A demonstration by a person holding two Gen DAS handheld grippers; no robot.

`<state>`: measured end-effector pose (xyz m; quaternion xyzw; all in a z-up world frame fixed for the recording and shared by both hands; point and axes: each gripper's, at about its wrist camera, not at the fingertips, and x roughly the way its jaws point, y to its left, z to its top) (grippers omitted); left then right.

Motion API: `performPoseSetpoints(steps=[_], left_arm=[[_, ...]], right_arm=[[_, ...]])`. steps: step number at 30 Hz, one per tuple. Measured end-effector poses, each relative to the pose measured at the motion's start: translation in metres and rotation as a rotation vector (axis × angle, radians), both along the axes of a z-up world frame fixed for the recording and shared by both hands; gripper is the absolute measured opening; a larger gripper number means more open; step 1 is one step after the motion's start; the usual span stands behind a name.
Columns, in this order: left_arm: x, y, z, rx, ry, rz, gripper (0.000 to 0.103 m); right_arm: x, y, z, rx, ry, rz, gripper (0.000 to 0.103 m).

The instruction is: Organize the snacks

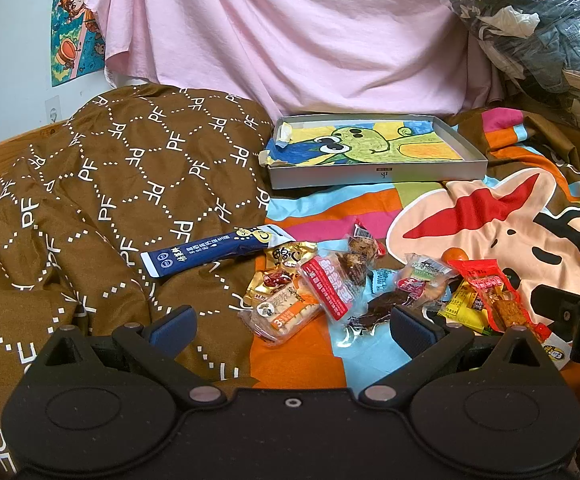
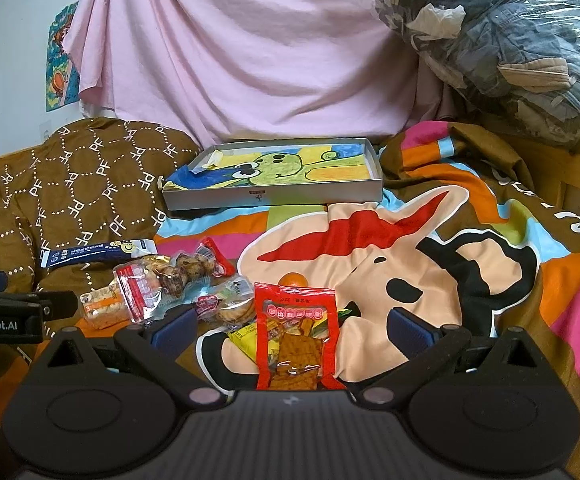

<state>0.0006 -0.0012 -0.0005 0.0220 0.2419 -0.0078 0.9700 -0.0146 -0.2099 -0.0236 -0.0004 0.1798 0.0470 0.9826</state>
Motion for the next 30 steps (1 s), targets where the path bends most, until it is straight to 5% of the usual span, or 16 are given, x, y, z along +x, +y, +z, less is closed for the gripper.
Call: performPoseSetpoints(steps=[16, 30], left_arm=[[0.014, 0.004, -0.002, -0.019, 0.053, -0.021, 0.102], [0.064, -0.013, -0.007, 0.183, 0.033, -0.209, 0.102]], right_arm=[[0.001, 0.004, -0.003, -0.055, 0.012, 0.035, 0.103], [0.021, 0.005, -0.021, -0.075, 0.126, 0.084, 0.103]])
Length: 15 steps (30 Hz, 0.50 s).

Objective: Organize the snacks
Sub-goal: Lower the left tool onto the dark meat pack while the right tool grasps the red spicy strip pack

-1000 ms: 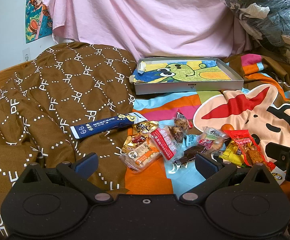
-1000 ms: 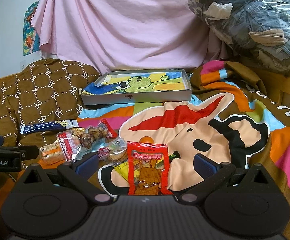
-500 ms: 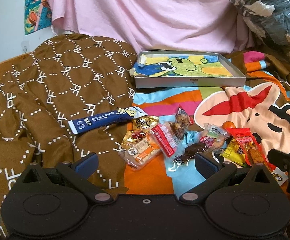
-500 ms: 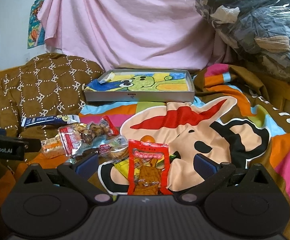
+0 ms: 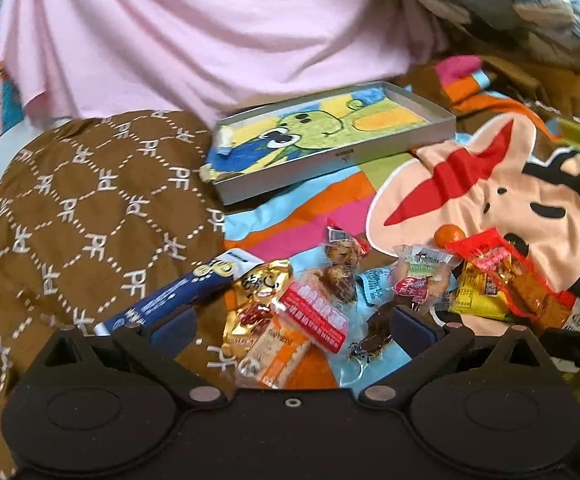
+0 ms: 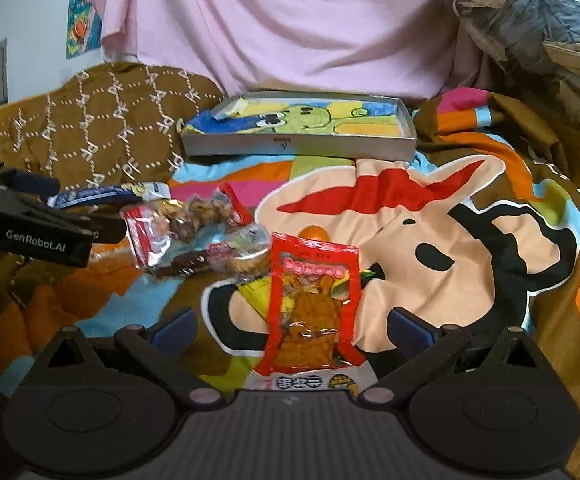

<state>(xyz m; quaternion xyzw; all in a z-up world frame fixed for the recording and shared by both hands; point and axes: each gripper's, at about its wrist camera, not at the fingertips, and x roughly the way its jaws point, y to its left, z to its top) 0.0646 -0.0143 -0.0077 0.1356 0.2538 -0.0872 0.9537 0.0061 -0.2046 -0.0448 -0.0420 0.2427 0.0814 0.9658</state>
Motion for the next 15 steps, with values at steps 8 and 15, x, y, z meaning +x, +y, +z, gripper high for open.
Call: performPoseSetpoints(steps=[8, 15], left_arm=[[0.007, -0.01, -0.01, -0.037, -0.055, -0.123, 0.102], [0.022, -0.032, -0.016, -0.074, -0.045, -0.328, 0.102]], right_arm=[[0.026, -0.009, -0.01, -0.011, 0.09, -0.003, 0.103], [0.039, -0.033, -0.018, 0.112, 0.162, -0.039, 0.102]])
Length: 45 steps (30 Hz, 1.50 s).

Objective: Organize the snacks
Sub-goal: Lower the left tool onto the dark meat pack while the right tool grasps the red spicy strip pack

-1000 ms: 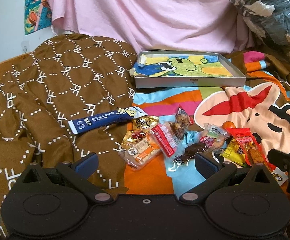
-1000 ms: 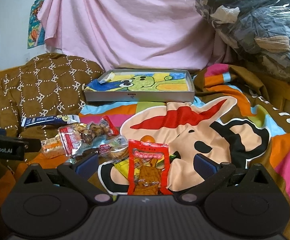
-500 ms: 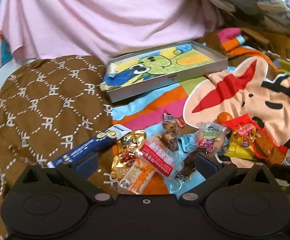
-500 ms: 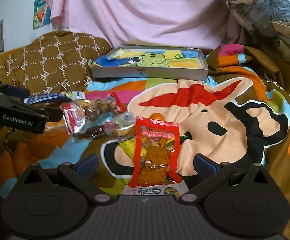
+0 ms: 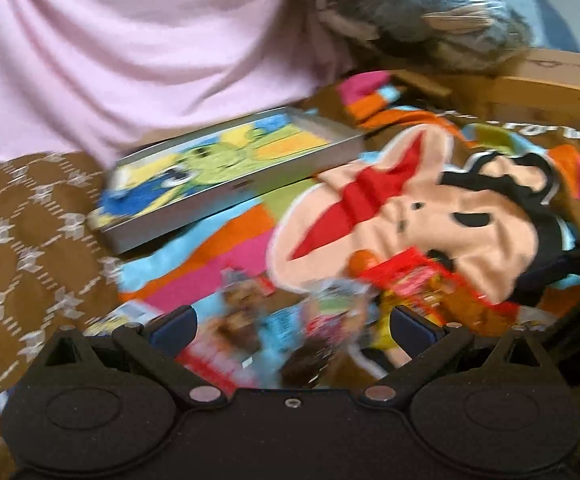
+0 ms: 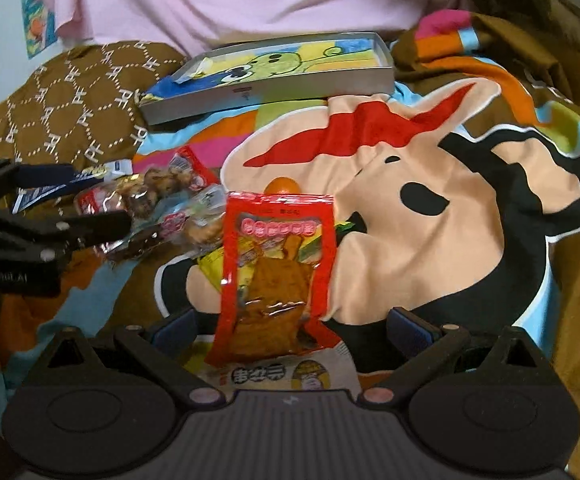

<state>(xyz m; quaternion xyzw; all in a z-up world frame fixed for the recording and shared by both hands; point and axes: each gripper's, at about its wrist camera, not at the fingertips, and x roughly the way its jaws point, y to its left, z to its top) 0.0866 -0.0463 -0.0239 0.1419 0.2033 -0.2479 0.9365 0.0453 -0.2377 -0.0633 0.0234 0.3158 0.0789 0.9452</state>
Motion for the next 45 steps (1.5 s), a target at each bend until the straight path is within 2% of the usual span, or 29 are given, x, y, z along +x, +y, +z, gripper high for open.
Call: performPoseSetpoints(steps=[5, 9, 15, 20, 24, 27, 30, 35, 38, 40, 42, 45], left_arm=[[0.018, -0.021, -0.008, 0.044, 0.032, -0.165, 0.102], [0.032, -0.023, -0.015, 0.026, 0.093, -0.216, 0.099], [0.059, -0.009, -0.024, -0.055, 0.246, -0.2, 0.096], [0.072, -0.002, -0.027, -0.069, 0.332, -0.197, 0.087], [0.073, -0.002, -0.028, -0.035, 0.379, -0.222, 0.075], [0.075, -0.001, -0.029, -0.009, 0.417, -0.205, 0.066], [0.079, 0.006, -0.027, -0.029, 0.47, -0.169, 0.057], [0.079, 0.016, -0.021, -0.095, 0.541, -0.136, 0.056], [0.075, 0.014, -0.018, -0.077, 0.536, -0.134, 0.057], [0.073, 0.011, -0.02, -0.045, 0.509, -0.137, 0.064], [0.075, 0.01, -0.027, -0.015, 0.517, -0.136, 0.065], [0.078, 0.011, -0.033, -0.016, 0.51, -0.168, 0.068]], right_arm=[[-0.003, 0.002, 0.0, -0.032, -0.026, 0.015, 0.1], [-0.005, 0.005, -0.002, -0.027, -0.017, 0.026, 0.098], [-0.001, 0.005, -0.003, -0.018, -0.012, 0.02, 0.096], [0.003, 0.007, -0.005, 0.007, 0.004, 0.031, 0.095], [0.004, 0.01, -0.007, 0.016, 0.009, 0.034, 0.095], [0.005, 0.011, -0.008, 0.017, 0.011, 0.034, 0.095], [0.005, 0.011, -0.008, 0.02, 0.01, 0.036, 0.095], [0.006, 0.011, -0.007, 0.022, 0.014, 0.037, 0.095], [0.008, 0.012, -0.007, 0.022, 0.021, 0.038, 0.095], [0.009, 0.012, -0.007, 0.021, 0.025, 0.04, 0.095], [0.011, 0.012, -0.008, 0.021, 0.03, 0.037, 0.095], [0.013, 0.012, -0.008, 0.026, 0.036, 0.033, 0.095]])
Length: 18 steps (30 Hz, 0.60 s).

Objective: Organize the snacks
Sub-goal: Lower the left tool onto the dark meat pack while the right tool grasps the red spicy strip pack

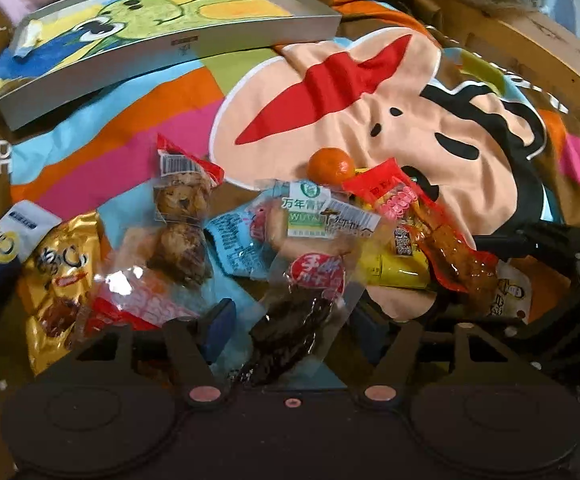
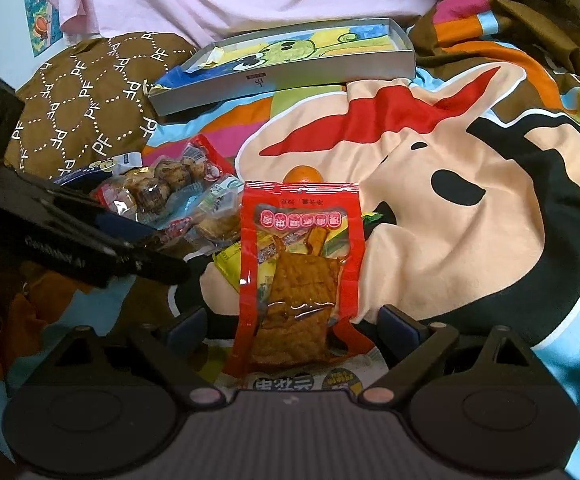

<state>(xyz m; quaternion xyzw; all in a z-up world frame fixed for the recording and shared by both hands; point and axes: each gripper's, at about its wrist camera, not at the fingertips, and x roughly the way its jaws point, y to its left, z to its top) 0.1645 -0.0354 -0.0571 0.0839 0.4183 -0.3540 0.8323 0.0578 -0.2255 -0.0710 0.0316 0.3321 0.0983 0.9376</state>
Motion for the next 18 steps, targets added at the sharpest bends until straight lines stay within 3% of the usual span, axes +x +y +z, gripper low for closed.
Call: performPoseSetpoints(steps=[6, 10, 14, 18], left_arm=[[0.0, -0.003, -0.001, 0.003, -0.012, -0.041, 0.073], [-0.001, -0.004, -0.001, 0.003, 0.01, -0.046, 0.063], [-0.002, -0.004, 0.0, 0.011, 0.021, -0.038, 0.061], [-0.005, -0.008, 0.004, 0.041, 0.025, -0.021, 0.06]], right_arm=[[0.003, 0.0, -0.001, 0.0, 0.021, 0.001, 0.097], [0.008, 0.007, -0.003, -0.035, 0.044, 0.012, 0.101], [0.008, 0.01, -0.003, -0.048, 0.046, 0.002, 0.1], [0.006, 0.008, -0.002, -0.033, 0.046, -0.017, 0.094]])
